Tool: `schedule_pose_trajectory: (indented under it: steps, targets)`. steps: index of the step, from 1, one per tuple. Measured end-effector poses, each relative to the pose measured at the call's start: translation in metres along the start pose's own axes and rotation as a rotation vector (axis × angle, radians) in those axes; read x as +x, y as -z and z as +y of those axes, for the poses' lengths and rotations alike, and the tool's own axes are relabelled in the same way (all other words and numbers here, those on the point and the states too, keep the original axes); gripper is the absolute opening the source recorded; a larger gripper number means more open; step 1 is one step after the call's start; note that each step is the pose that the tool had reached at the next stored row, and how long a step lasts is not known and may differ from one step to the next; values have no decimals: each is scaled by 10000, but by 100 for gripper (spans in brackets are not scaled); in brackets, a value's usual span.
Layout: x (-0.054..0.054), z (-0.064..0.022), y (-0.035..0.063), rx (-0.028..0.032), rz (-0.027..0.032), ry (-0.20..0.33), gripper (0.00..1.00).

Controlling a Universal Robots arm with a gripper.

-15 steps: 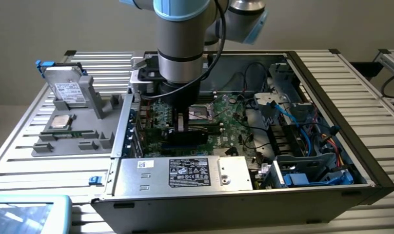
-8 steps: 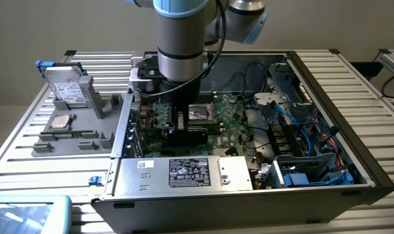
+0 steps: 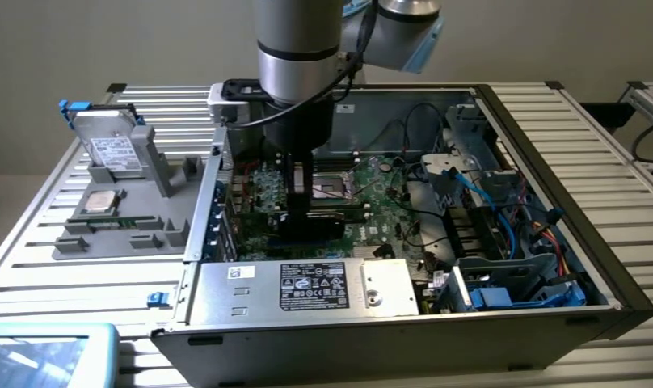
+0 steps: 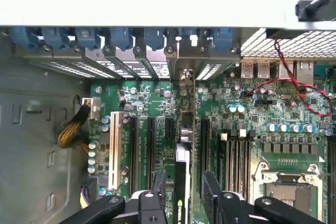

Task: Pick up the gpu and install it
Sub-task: 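Insert the gpu into the slot, then press down on the gpu until it lock into place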

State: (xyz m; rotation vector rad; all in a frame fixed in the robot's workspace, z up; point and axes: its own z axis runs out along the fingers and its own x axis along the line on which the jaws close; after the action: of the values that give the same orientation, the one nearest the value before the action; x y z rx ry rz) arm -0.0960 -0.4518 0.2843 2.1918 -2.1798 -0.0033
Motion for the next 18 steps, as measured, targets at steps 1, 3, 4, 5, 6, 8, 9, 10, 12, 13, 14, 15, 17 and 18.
schedule_pose_trajectory:
  steps: [1,3,4,5,6,8,9,10,12,13,14,15,17,18]
  targets:
    - [1,2,41,0,10,-2,42]
    - [4,5,124,0,33,-3,42]
    - [5,6,154,0,52,-3,42]
    - [5,7,164,0,73,-5,42]
    - [5,7,165,1,74,-5,42]
    - [5,7,165,4,74,-5,42]
    - [5,7,165,5,74,-5,42]
    - [5,7,166,6,75,-5,42]
    - [5,7,166,9,75,-5,42]
    - [5,7,166,10,76,-5,42]
    - [5,7,166,11,75,-5,42]
    - [5,7,166,12,76,-6,42]
    - [5,7,166,15,76,-5,42]
    - [5,7,166,16,76,-5,42]
